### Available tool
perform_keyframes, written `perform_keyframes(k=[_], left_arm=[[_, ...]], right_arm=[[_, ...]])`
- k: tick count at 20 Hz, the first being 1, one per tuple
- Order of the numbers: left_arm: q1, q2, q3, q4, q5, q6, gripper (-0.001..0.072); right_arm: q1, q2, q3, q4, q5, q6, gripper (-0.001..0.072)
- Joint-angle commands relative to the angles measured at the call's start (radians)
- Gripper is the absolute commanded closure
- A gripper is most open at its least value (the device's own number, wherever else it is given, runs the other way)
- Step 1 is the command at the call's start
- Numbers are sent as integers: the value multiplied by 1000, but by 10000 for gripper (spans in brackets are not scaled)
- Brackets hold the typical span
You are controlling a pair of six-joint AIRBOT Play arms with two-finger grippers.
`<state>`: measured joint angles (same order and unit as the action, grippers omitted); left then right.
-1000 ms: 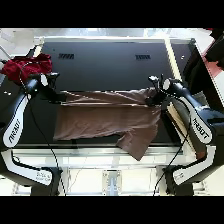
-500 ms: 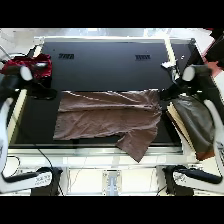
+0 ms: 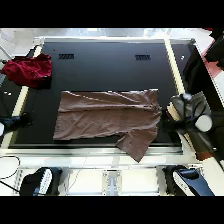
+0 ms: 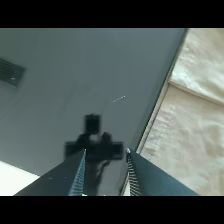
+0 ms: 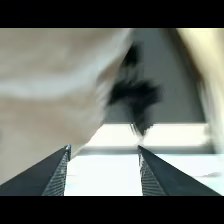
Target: Fold the shirts.
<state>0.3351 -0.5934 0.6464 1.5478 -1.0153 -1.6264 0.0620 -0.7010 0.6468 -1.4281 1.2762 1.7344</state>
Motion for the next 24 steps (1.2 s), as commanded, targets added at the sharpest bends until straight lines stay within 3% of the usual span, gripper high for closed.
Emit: perform_keyframes(k=[1, 3, 7, 10, 15, 20, 21, 22, 24], left_arm=[[47, 56, -95, -40, 60, -42, 409], [47, 20, -95, -74, 61, -48, 408], [52, -18, -97, -83, 66, -111, 407], [88, -18, -97, -84, 77, -213, 406], [98, -18, -97, -84, 29, -218, 406], [98, -20, -102, -83, 31, -224, 408], [98, -22, -115, -84, 29, -269, 408], [98, -26, -137, -85, 27, -348, 408], [98, -29, -198, -152, 32, -480, 407]], right_arm=[[0, -24, -211, 282, -42, 24, 222], [0, -106, -226, 342, -43, -29, 223], [0, -182, -229, 360, -114, -32, 224], [0, -236, -232, 364, -117, -51, 223], [1, -320, -269, 437, -159, -107, 224], [1, -322, -270, 560, -253, -166, 385], [1, -322, -270, 572, -260, -166, 576], [1, -322, -270, 584, -259, -174, 694], [1, -320, -269, 609, -248, -211, 697]])
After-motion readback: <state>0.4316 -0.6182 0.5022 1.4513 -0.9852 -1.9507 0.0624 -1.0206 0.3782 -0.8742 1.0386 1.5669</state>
